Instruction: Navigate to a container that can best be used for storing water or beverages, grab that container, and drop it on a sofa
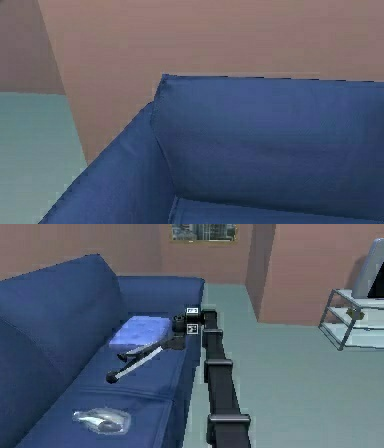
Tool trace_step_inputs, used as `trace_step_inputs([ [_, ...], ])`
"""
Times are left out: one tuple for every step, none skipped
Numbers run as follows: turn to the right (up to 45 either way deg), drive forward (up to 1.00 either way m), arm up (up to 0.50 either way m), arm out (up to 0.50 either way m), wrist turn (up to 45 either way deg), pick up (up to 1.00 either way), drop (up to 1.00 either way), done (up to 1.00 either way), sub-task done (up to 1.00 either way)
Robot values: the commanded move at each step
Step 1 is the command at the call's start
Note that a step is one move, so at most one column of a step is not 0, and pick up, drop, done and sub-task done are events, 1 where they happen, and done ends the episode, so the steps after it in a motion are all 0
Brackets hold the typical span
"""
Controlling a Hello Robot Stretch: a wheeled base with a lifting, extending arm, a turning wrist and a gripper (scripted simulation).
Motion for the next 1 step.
trace_step_inputs([
  [0.0, 0.00, 0.00, 0.00, 0.0, 0.00, 0.00, 1.00, 0.00],
])
